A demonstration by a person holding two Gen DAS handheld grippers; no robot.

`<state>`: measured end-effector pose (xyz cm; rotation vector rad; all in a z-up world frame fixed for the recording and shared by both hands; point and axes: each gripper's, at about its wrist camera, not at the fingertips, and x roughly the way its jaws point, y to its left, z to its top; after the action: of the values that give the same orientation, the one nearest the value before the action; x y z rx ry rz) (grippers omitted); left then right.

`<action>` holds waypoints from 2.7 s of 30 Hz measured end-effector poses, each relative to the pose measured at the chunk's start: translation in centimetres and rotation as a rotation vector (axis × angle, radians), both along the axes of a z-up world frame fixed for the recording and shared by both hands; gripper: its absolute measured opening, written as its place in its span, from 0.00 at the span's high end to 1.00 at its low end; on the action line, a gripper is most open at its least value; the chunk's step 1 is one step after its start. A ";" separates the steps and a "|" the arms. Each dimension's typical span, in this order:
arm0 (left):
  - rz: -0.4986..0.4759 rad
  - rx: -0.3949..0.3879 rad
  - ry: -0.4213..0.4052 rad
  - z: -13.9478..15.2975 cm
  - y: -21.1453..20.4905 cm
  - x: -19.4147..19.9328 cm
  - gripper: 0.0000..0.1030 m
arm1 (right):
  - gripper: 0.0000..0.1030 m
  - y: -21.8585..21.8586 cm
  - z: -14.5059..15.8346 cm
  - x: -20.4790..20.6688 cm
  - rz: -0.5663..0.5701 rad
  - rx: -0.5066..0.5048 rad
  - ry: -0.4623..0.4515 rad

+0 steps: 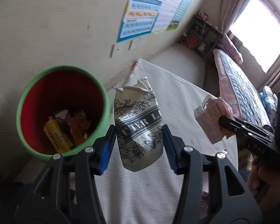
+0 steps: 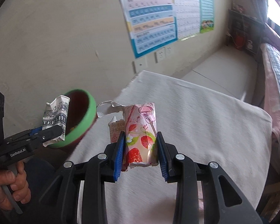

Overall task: Collect trash
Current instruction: 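Carry the silver-black wrapper and strawberry packet to the red bin and open both tools, then move both tools back over the last two packets on the table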

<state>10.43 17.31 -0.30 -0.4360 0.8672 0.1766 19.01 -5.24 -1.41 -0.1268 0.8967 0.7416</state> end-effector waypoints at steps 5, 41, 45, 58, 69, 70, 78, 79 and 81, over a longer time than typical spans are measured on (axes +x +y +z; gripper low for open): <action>0.065 0.004 0.003 0.0 3.4 -1.6 0.53 | 0.69 3.9 0.7 -0.3 0.053 0.009 -0.012; 0.220 -0.045 0.052 -3.7 16.0 -4.3 0.53 | 0.68 24.3 -3.0 -2.0 0.310 -0.050 0.025; 0.219 -0.061 0.072 -4.5 16.5 -4.1 0.53 | 0.67 25.2 -4.2 -2.0 0.320 -0.069 0.043; 0.282 -0.082 0.068 -4.9 17.2 -5.7 0.11 | 0.28 24.7 -5.0 -1.6 0.292 -0.076 0.057; 0.310 -0.064 0.056 -3.1 15.5 -6.4 0.05 | 0.12 20.0 -3.1 -1.7 0.224 -0.058 0.035; 0.302 -0.063 0.054 -2.9 15.1 -6.3 0.05 | 0.12 19.3 -3.0 -1.7 0.217 -0.058 0.035; 0.216 -0.038 0.038 -1.3 10.6 -4.8 0.05 | 0.12 13.3 -2.1 -1.5 0.153 -0.055 0.033; 0.205 -0.035 0.037 -1.1 9.9 -4.7 0.05 | 0.12 12.4 -1.8 -1.5 0.141 -0.048 0.029; 0.185 -0.035 0.037 -1.0 8.7 -4.3 0.05 | 0.12 11.0 -1.2 -1.5 0.123 -0.038 0.024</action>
<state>6.13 26.04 -1.28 -0.5475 0.8675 0.3407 17.51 5.72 -2.62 -0.2083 0.9318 0.8422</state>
